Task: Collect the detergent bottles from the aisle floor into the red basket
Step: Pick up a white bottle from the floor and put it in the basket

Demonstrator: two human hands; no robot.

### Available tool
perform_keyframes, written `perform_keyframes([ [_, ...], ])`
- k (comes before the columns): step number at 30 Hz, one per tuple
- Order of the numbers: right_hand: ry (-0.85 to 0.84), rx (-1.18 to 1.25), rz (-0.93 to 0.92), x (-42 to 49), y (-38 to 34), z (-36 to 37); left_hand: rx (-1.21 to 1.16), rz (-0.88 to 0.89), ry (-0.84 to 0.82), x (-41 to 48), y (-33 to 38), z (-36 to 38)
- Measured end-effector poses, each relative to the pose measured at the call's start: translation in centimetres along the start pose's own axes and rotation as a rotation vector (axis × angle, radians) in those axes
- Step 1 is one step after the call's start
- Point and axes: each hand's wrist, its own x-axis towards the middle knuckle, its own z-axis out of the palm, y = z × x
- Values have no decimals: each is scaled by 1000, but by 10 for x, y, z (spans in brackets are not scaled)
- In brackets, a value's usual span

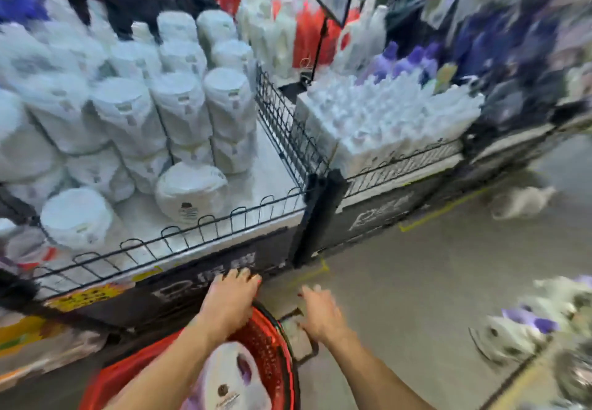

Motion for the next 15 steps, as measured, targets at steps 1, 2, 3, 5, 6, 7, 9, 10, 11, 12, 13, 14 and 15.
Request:
perform_keyframes([
  [1, 45, -2, 28, -18, 9, -21, 28, 37, 29, -1, 12, -26],
  [2, 92, -7, 59, -36, 18, -44, 55, 74, 57, -1, 24, -51],
  [3, 139, -10, 87, -52, 29, -66, 69, 113, 88, 0, 37, -75],
  [5, 205, 5, 150, -89, 56, -110, 115, 203, 127, 4, 68, -121],
  [6, 239, 22, 187, -107, 71, -131, 148, 246, 157, 7, 87, -143],
  [7, 272, 41, 228, -126, 89, -150, 182, 293, 182, 10, 108, -164],
  [9, 340, 64, 308, -163, 126, -185, 215, 379, 229, 17, 155, -203],
  [10, 370, 72, 348, -181, 146, -200, 222, 419, 250, 21, 180, -220],
  [11, 399, 80, 387, -199, 166, -214, 225, 459, 275, 25, 207, -236],
  [12, 426, 90, 424, -217, 187, -227, 231, 498, 298, 30, 233, -250],
  [13, 454, 101, 458, -234, 209, -237, 237, 540, 330, 35, 261, -264],
  [14, 479, 110, 492, -251, 229, -247, 242, 578, 354, 38, 289, -276],
  [15, 495, 119, 526, -265, 250, -254, 244, 614, 370, 42, 317, -287],
])
